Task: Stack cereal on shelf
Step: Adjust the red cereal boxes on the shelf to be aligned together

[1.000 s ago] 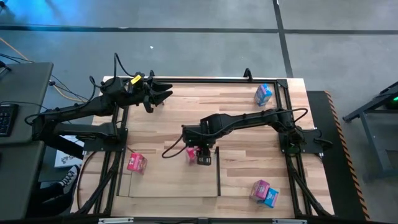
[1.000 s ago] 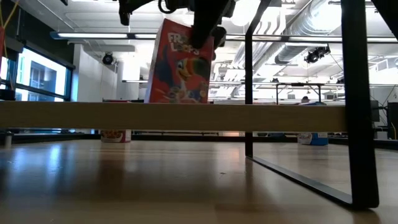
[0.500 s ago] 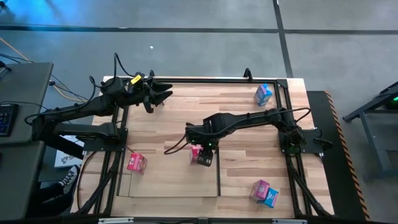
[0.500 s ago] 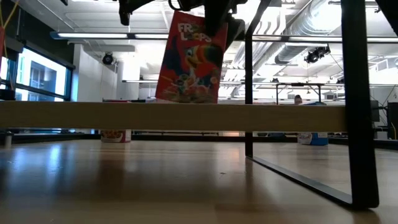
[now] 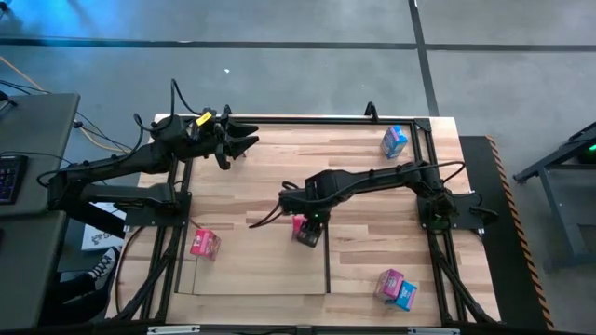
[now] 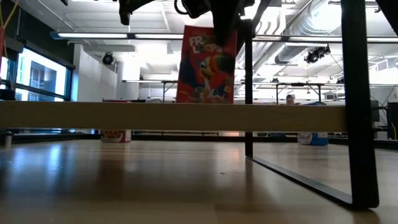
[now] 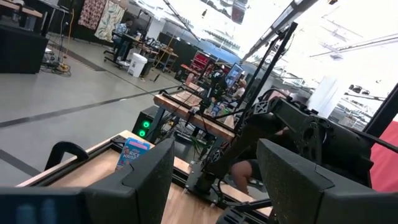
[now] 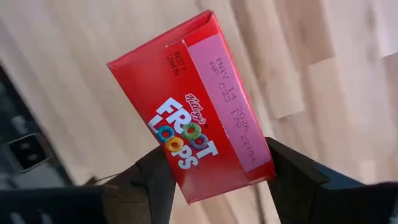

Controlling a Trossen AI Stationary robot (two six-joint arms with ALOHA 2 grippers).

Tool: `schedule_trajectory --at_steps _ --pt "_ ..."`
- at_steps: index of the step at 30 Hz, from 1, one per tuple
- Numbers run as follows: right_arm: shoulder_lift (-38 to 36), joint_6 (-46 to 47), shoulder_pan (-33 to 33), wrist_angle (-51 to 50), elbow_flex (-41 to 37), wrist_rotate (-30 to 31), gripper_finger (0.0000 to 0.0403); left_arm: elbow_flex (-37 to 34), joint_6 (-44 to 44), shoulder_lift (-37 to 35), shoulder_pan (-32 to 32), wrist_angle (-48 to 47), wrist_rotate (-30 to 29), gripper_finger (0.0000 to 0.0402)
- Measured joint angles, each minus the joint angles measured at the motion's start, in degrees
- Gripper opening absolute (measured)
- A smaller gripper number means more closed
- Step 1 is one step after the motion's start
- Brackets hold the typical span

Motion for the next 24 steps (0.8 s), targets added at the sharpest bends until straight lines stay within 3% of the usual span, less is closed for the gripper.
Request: schedule_trajectory --at_steps 8,24 --pt "0.0 1.6 0.7 -0.9 0.0 1.4 0.0191 0.0 0.0 0.0 0.0 0.0 0.0 0.0222" --pt "0.0 5.5 0.8 -1.7 0.0 -1.6 0.0191 0.0 -0.1 0.0 0.0 0.0 0.0 0.0222"
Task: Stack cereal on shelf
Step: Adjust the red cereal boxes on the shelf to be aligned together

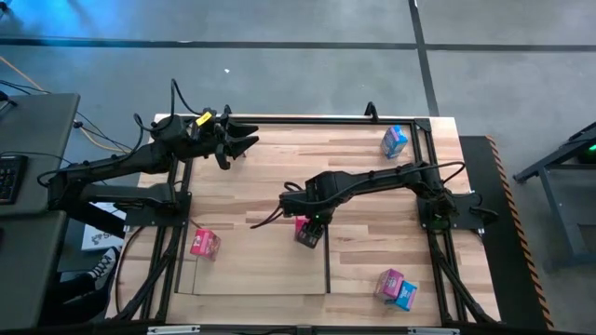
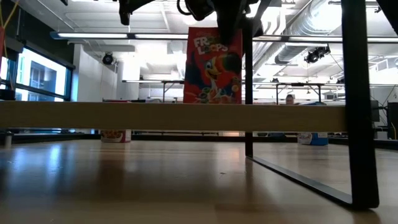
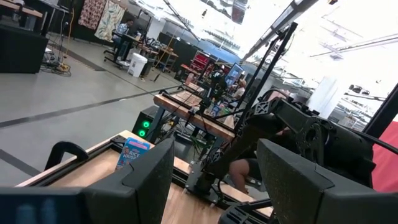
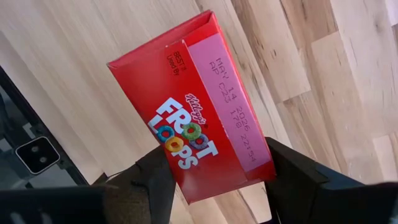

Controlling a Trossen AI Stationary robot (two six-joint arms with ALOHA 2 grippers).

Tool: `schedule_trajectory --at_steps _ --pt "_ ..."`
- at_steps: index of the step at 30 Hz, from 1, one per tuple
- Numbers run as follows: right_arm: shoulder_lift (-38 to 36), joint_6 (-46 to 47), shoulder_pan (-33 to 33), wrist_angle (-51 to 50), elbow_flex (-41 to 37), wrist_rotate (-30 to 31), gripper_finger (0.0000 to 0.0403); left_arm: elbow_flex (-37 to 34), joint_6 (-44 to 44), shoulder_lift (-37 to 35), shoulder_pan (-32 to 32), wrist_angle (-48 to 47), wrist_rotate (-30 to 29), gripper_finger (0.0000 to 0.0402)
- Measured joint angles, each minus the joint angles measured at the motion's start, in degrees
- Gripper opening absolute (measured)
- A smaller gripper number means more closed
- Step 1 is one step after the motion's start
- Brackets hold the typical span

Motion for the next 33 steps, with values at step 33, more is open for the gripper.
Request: schedule_trajectory --at_steps 33 --pt "0.0 -4.3 0.3 1.0 0.0 -1.9 0.0192 0.0 0.0 0.0 0.0 0.0 0.0 0.0222"
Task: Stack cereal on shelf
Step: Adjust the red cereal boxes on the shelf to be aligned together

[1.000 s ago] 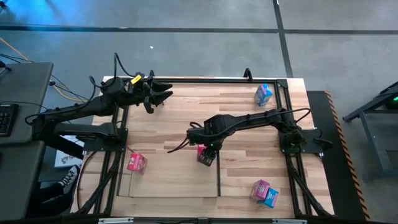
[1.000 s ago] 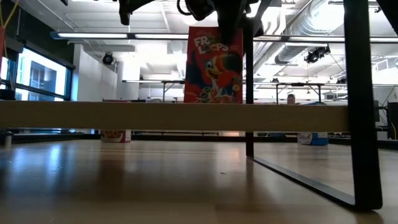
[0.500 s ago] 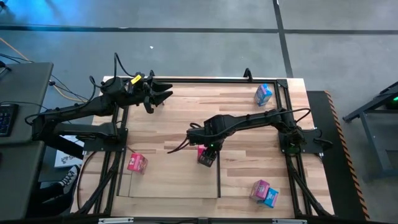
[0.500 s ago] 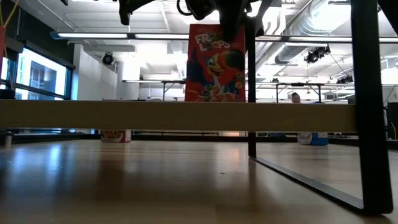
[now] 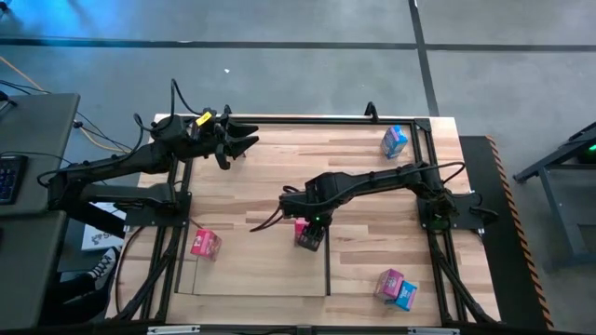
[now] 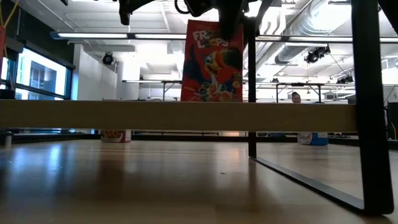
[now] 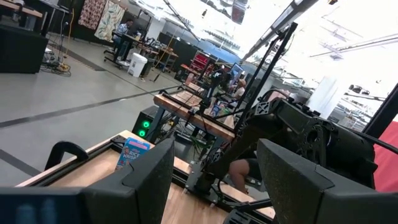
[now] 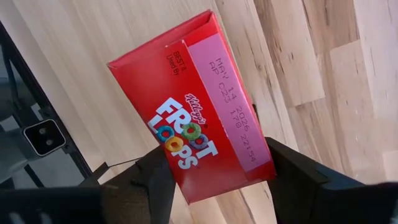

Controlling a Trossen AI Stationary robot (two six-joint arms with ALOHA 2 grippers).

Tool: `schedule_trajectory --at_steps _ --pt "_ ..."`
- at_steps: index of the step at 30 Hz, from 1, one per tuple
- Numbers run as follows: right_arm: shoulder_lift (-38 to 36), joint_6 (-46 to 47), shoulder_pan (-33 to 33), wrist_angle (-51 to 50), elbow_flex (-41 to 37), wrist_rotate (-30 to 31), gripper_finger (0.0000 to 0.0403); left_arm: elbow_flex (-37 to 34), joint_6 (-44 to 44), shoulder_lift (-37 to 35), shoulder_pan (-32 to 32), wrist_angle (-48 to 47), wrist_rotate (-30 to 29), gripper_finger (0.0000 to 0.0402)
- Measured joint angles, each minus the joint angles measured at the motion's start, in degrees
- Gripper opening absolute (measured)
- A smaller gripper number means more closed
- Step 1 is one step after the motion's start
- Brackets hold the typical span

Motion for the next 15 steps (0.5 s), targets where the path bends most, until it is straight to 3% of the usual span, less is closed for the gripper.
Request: schedule_trajectory --at_steps 15 --pt "0.0 -3.3 0.0 -0.3 0.0 0.0 0.0299 0.0 1.4 0.0 0.0 0.0 0.0 0.0222"
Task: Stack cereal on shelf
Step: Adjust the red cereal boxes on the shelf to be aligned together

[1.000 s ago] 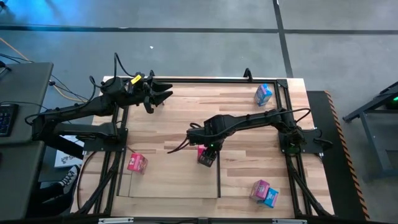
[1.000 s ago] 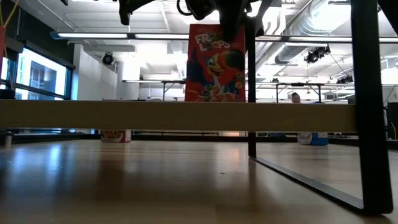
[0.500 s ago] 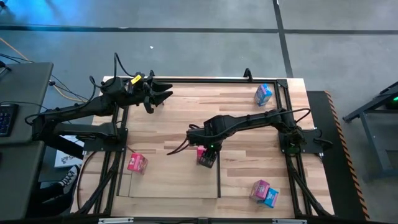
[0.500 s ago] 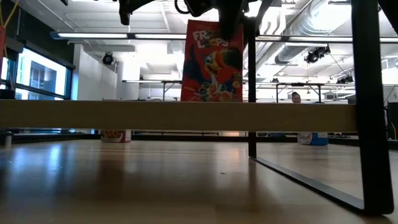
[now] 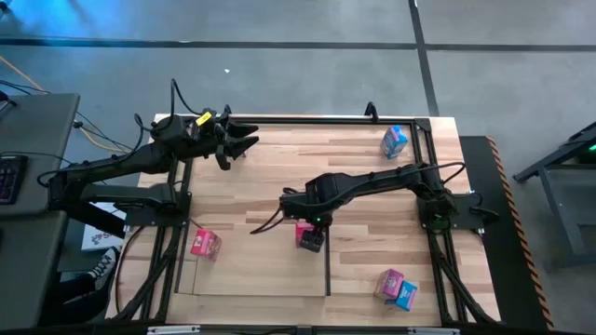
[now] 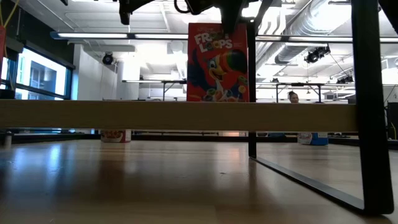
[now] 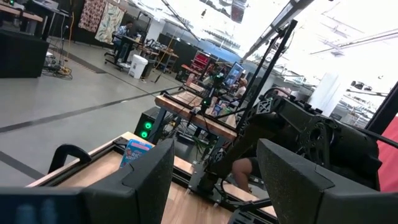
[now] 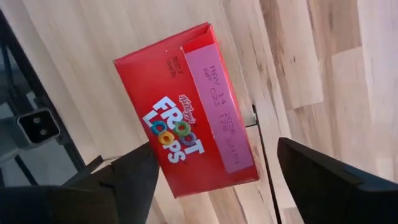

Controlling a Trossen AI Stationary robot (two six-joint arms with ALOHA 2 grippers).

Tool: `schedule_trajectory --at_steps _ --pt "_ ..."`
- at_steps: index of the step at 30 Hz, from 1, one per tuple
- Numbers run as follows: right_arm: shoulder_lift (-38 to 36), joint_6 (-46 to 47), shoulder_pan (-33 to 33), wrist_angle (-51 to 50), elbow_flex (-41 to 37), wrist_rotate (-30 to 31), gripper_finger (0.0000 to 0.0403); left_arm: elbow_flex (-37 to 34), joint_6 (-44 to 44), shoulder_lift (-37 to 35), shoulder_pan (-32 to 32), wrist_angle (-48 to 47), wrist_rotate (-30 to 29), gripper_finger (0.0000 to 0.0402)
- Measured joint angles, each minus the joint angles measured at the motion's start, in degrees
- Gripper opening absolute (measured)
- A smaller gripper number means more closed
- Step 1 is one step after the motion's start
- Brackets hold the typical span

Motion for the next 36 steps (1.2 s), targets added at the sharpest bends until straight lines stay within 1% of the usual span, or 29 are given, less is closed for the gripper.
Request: schedule_trajectory --at_steps 5,10,15,17,21,25,30,34,36 --pt "0.1 -3.5 -0.1 -2.0 2.4 -1.2 0.0302 0.0 0.0 0.0 0.0 0.0 0.0 0.0222" --pt "0.1 -9.2 0.0 -4.0 8.3 -2.5 0.0303 0.0 0.0 0.0 0.0 0.0 0.0 0.0222" --pt "0.1 -13.5 0.8 -6.1 14.6 -0.5 0.0303 0.0 -0.3 0.0 0.0 0.0 0.0 0.0222" --pt "0.0 -14.5 1.2 -6.5 15.9 0.4 0.0303 0.0 -0.3 0.0 0.0 0.0 0.0 0.0222" --pt "-2.9 -14.5 1.2 -6.3 13.2 1.4 0.0303 0.0 -0.3 0.0 0.0 0.0 0.0 0.0222" --pt "-5.6 -14.6 1.2 -7.6 11.4 5.1 0.0303 0.0 -0.4 0.0 0.0 0.0 0.0 0.0222" --pt "-10.2 -13.0 1.3 -6.1 8.2 8.5 0.0303 0.0 -0.8 0.0 0.0 0.0 0.0 0.0222" --pt "-13.9 -11.6 1.4 -3.1 3.0 11.7 0.0303 0.0 -5.3 0.0 0.0 0.0 0.0 0.0222" --pt "-16.2 -10.7 1.4 -1.3 -0.8 12.9 0.0303 1.3 -6.1 0.0 -0.1 -3.3 0.2 0.0222"
